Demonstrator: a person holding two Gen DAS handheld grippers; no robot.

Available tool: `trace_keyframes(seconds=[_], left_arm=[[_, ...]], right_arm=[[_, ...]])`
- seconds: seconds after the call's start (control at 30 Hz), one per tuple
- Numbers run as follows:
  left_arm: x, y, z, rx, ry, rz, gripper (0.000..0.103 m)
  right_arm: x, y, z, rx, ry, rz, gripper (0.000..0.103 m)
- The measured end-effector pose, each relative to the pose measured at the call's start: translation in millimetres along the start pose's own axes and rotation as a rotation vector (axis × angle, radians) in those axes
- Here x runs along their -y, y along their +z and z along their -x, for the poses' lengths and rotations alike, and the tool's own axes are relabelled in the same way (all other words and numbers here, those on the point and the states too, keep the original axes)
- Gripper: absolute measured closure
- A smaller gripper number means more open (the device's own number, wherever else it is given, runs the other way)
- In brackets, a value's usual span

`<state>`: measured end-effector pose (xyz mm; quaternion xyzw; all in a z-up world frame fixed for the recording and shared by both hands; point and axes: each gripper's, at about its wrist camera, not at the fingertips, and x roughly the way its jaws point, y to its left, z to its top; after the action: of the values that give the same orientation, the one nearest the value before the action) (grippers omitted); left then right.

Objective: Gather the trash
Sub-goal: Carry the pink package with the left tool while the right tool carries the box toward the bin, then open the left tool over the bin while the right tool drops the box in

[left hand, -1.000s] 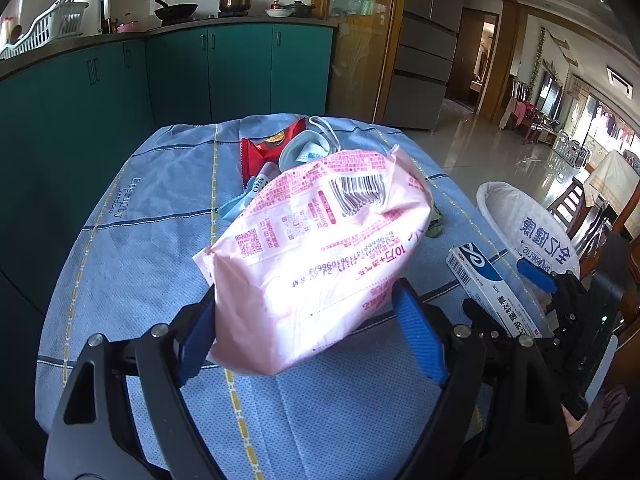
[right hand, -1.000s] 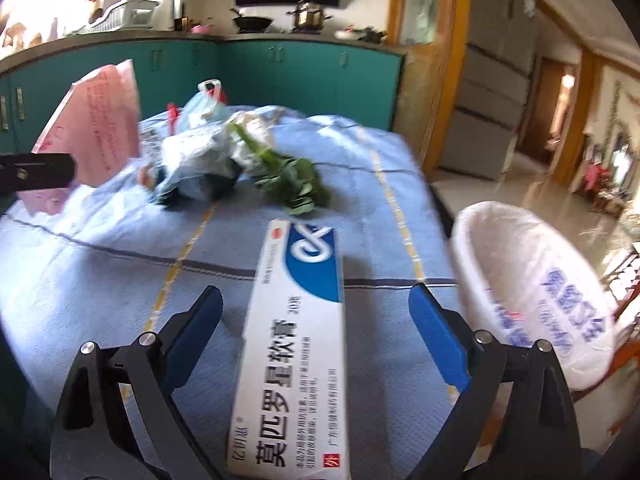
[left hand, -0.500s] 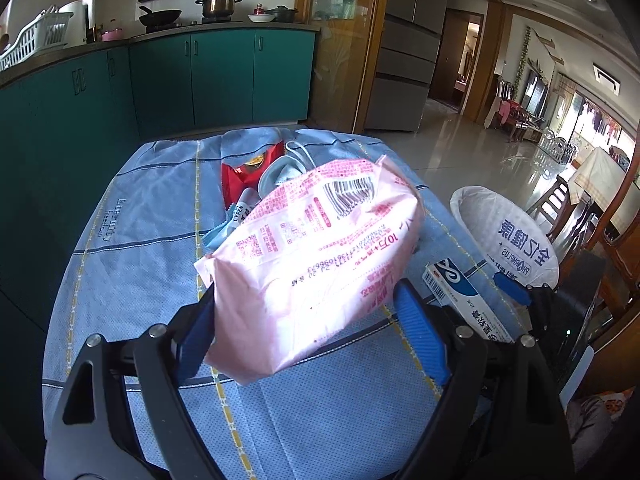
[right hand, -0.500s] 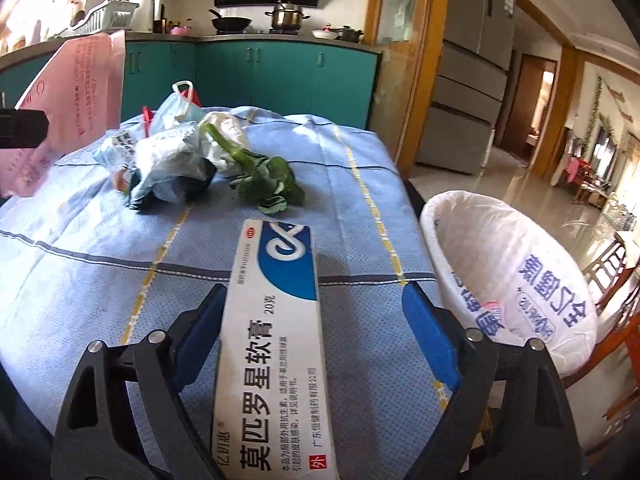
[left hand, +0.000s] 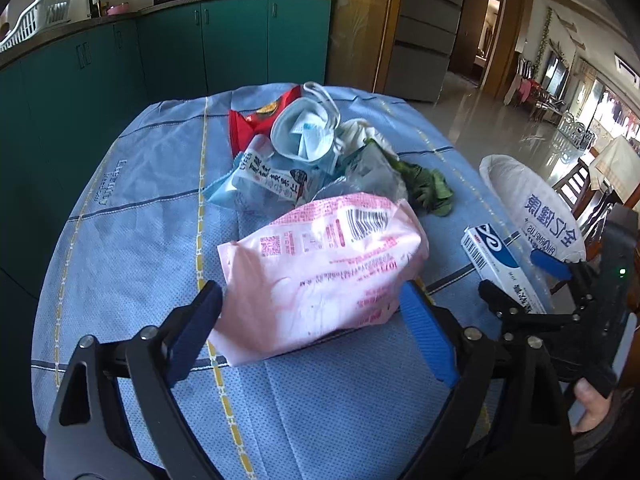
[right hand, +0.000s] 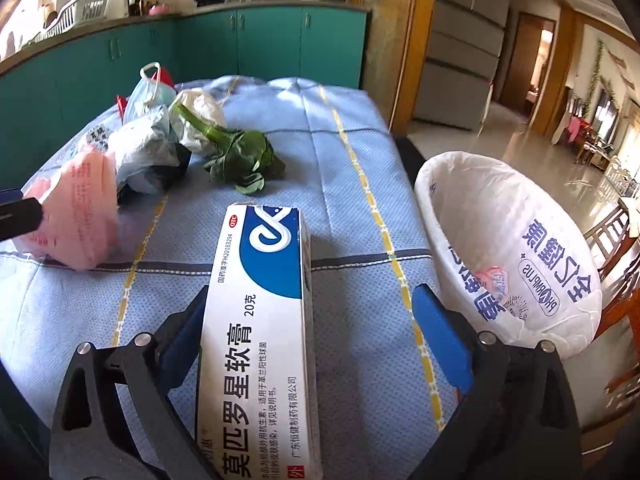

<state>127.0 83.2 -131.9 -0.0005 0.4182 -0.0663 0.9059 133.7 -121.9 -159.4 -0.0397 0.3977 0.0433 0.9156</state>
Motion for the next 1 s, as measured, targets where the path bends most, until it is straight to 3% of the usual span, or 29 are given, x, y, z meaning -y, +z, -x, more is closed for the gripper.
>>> trace_keyframes(seconds=[0.07,0.13,0.2,0.27,0.47,0.57,0.67,0.77,0.9,1.0], left_arm=[[2,1,-5,-0.015,0.004,-0.010,0.008],[4,1,-12,-0.034,-0.003,-0.023,0.008],[7,2,-22,-0.054,0.009,-0.040,0.007],[10,0,-28,-0.049,0.031,-0.065,0.008],[13,-8,-16,-0.008,0.033,-0.101,0.031],[14,-9,4,0.016,0.015,-0.083,0.033],[25,1,31,0.067,-0.060,-0.078,0.033],[50,21,44,0.112,-0.150,-0.102,0.033],[108,59,25,0.135,-0.252,-0.161,0.033],[155,80,-2,0.097,-0.319,-0.198,0.033]], right_arm=[[-3,1,2,-0.016,0.014,0.030,0.018],[-4,2,4,-0.039,0.074,0.046,0.036],[-5,4,6,-0.062,0.141,0.044,0.062],[-6,6,8,-0.064,0.148,0.058,0.064],[8,16,37,0.019,0.192,0.048,0.064],[26,24,53,0.067,0.177,0.019,0.064],[60,34,68,0.121,0.125,-0.040,0.064],[102,42,80,0.164,0.015,-0.103,0.064],[157,45,89,0.186,-0.097,-0.184,0.064],[184,42,86,0.163,-0.154,-0.212,0.064]])
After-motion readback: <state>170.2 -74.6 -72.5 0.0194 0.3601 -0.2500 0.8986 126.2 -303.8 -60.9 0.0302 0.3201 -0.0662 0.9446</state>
